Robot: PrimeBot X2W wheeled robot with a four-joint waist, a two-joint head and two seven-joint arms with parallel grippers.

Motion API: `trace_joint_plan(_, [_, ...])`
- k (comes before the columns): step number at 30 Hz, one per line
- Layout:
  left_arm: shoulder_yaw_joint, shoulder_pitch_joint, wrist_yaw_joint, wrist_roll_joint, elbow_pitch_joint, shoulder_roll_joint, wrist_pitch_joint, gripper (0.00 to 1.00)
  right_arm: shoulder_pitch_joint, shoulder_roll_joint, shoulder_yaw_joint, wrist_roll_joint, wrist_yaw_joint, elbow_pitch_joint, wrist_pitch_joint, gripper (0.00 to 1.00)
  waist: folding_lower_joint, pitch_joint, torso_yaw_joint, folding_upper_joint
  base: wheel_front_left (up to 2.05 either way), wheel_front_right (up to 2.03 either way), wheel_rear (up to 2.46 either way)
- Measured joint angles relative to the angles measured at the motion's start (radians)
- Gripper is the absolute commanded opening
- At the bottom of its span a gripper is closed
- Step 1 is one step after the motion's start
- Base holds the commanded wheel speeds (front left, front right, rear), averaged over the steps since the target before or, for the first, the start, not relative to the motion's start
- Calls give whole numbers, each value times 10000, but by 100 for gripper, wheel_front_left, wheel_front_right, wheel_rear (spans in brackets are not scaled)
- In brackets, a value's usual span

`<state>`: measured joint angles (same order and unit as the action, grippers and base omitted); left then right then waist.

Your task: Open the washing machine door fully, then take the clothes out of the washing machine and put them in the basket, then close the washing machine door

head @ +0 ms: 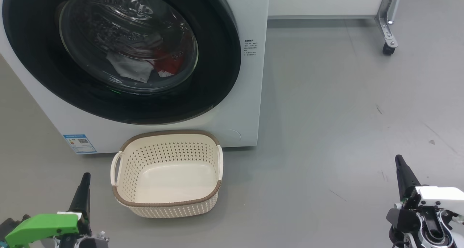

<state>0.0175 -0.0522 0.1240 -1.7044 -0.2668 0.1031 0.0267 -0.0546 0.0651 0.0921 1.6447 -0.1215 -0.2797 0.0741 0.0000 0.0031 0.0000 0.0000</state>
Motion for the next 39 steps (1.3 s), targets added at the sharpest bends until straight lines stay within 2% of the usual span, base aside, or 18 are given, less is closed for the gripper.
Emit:
trace_joint_plan(19, [-27, 11, -2, -6, -35, -13, 73, 0, 18, -15, 8, 0, 4, -33, 8, 0, 0, 0, 0, 0, 0, 0, 0])
trace_joint_plan(20, [-8, 53, -2, -8, -132, -50, 73, 100, 64, -54, 2, 0, 8, -111, 4, 100, 0, 0, 0, 0, 0, 0, 0])
trace_joint_plan(24, [67, 386, -2, -10, -431, -270, 71, 100, 449, -263, -23, -4, 8, -403, -6, 100, 0, 4, -1, 0, 0, 0, 0])
trace_joint_plan(39, [27, 403, -2, 75, -242, -280, -295, 100, 454, -259, -19, -596, 8, -113, -445, 100, 0, 26, 56, 0, 0, 0, 0])
